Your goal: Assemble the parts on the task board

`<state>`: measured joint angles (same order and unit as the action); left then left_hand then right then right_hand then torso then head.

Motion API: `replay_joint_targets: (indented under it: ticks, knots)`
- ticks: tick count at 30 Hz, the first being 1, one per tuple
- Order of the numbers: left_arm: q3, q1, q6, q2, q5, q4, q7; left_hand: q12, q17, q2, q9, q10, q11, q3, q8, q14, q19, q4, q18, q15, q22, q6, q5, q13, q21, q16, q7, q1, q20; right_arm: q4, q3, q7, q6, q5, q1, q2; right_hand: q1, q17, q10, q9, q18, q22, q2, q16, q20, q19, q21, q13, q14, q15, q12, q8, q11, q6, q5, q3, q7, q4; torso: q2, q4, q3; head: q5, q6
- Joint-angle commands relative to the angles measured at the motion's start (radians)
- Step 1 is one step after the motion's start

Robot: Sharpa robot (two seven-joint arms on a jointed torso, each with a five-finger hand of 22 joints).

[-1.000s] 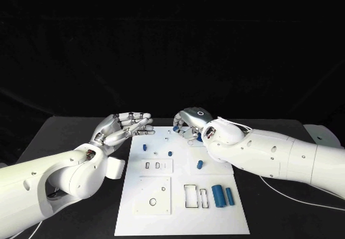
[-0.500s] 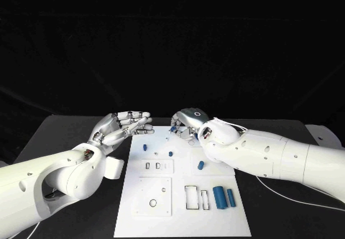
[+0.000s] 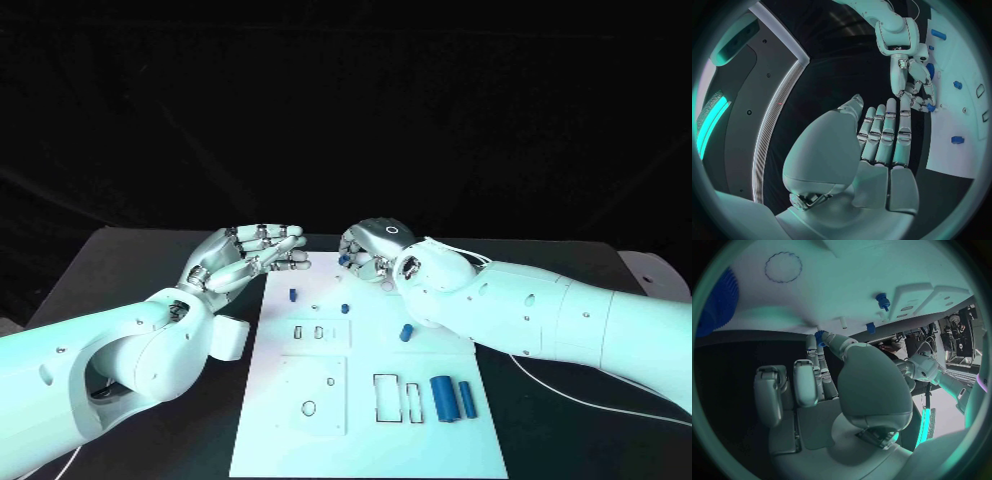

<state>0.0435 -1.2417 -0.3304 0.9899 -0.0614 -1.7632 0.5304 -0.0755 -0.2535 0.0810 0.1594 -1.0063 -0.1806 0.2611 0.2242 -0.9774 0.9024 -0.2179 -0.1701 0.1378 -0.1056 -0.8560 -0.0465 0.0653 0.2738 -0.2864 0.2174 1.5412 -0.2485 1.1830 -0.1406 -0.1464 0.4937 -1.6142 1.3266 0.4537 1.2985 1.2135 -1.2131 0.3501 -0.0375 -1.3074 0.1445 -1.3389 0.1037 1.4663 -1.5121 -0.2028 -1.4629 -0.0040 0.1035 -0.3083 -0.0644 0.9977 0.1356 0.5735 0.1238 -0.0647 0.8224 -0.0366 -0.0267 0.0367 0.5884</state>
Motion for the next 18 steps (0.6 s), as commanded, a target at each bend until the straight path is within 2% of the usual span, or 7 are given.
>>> replay_joint_targets:
  ticks: [1,9,13,16,18]
  knots:
    - [-0.001,-0.002,0.013,-0.003,0.000,-0.002,0.009,0.006,-0.001,0.006,-0.001,0.000,-0.008,0.005,-0.006,0.005,0.007,-0.001,-0.013,0.003,0.002,0.005,-0.003,0.000,-0.002,0.004,0.027,-0.005,-0.001,-0.010,0.000,0.002,-0.010,-0.003,-0.001,-0.005,-0.011,-0.002,0.003,0.053,0.014,-0.167,-0.002,-0.004,-0.004,0.041,-0.003,-0.002,-0.040,-0.004,-0.004,-0.007,-0.005,-0.003,0.003,-0.001,0.005,-0.009,0.001,-0.0001,0.0002,-0.004,0.001]
    - [-0.001,-0.004,0.014,-0.003,0.000,-0.002,0.008,0.006,-0.001,0.006,-0.001,0.000,-0.008,0.005,-0.006,0.005,0.007,-0.001,-0.013,0.003,0.002,0.005,-0.003,0.000,-0.002,0.004,0.027,-0.005,-0.001,-0.025,0.000,0.003,-0.028,-0.002,-0.001,-0.015,-0.015,-0.006,0.006,0.055,0.012,-0.162,0.002,-0.002,-0.003,0.037,0.000,-0.003,-0.039,-0.003,-0.006,-0.004,-0.007,-0.011,-0.003,-0.002,0.007,-0.012,0.002,0.0009,-0.0002,-0.004,0.004]
    - [-0.001,-0.005,0.015,-0.003,0.000,-0.001,0.007,0.006,-0.001,0.006,-0.001,0.000,-0.008,0.005,-0.006,0.005,0.007,-0.001,-0.013,0.003,0.002,0.005,-0.003,0.000,-0.002,0.004,0.027,-0.005,-0.001,-0.029,0.000,-0.001,-0.034,-0.001,-0.002,-0.016,-0.023,-0.012,0.018,0.056,0.011,-0.156,0.012,0.001,0.000,0.032,0.005,-0.006,-0.037,0.001,-0.013,0.007,-0.012,-0.033,-0.010,-0.001,0.015,-0.016,0.002,0.0018,0.0004,-0.006,0.005]
    - [-0.001,-0.005,0.015,-0.003,0.000,-0.001,0.006,0.006,-0.001,0.006,-0.001,0.000,-0.008,0.005,-0.006,0.005,0.007,-0.001,-0.013,0.003,0.002,0.005,-0.003,0.000,-0.002,0.004,0.027,-0.005,-0.001,-0.030,0.000,-0.004,-0.028,-0.001,-0.002,-0.015,-0.040,-0.034,0.052,0.042,0.005,-0.131,0.041,0.013,0.012,0.013,0.022,-0.007,-0.030,0.018,-0.030,0.057,-0.031,-0.106,-0.037,-0.004,0.041,-0.029,0.001,0.0028,0.0006,-0.006,0.004]
    - [-0.001,-0.005,0.015,-0.003,0.000,-0.001,0.006,0.006,-0.001,0.006,-0.001,0.000,-0.008,0.005,-0.006,0.005,0.007,-0.001,-0.013,0.003,0.002,0.005,-0.003,0.000,-0.002,0.004,0.027,-0.005,-0.001,-0.028,0.000,-0.006,-0.019,-0.001,-0.001,-0.012,-0.044,-0.058,0.077,0.032,-0.002,-0.105,0.059,0.028,0.019,-0.005,0.039,-0.008,-0.022,0.022,-0.035,0.093,-0.034,-0.160,-0.055,-0.009,0.043,-0.033,0.002,0.0040,0.0008,-0.006,0.004]
